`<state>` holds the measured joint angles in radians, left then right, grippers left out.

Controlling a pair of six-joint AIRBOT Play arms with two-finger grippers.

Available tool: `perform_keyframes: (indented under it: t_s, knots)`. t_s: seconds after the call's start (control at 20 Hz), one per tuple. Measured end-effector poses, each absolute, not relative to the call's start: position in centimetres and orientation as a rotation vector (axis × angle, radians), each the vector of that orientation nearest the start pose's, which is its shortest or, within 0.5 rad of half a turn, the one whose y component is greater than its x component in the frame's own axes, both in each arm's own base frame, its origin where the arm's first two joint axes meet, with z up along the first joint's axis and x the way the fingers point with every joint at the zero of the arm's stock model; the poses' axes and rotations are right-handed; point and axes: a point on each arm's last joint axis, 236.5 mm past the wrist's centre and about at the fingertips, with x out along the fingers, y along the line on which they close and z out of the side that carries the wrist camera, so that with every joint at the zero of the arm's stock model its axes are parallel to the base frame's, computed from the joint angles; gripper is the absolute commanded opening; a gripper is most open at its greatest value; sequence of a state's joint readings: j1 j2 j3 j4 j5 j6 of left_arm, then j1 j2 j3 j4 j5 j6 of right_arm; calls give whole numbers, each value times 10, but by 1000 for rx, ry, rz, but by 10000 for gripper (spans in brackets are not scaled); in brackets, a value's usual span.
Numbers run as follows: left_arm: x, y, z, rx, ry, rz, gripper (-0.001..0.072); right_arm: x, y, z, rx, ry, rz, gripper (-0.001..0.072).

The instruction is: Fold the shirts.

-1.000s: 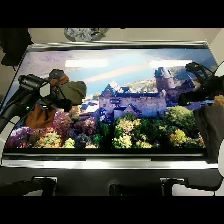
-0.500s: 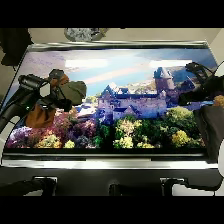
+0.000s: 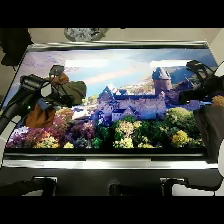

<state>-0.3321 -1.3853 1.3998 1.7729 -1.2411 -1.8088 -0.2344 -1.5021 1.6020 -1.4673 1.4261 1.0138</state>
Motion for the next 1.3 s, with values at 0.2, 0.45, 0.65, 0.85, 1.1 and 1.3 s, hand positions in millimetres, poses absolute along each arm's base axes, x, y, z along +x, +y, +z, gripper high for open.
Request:
perform_keyframes:
  t_s: [0.2, 0.45, 0.65, 0.85, 1.1, 1.3]
  knots:
    - [441, -107, 61, 145, 1062, -57, 680, 443, -81, 63, -256, 1212, 212, 666]
    - [473, -109, 75, 96, 946, -72, 720, 457, -82, 68, -257, 1150, 195, 663]
    - [519, -65, 88, -132, 924, 17, 720, 456, -78, 62, -240, 1167, 210, 663]
    - [542, -27, 58, -542, 1062, 53, 720, 450, -70, 44, -200, 1218, 249, 663]
    - [544, -28, 5, -655, 1208, 37, 720, 439, -60, 24, -154, 1291, 297, 663]
    - [540, -41, -38, -571, 1300, 19, 720, 433, -56, 19, -139, 1318, 314, 663]
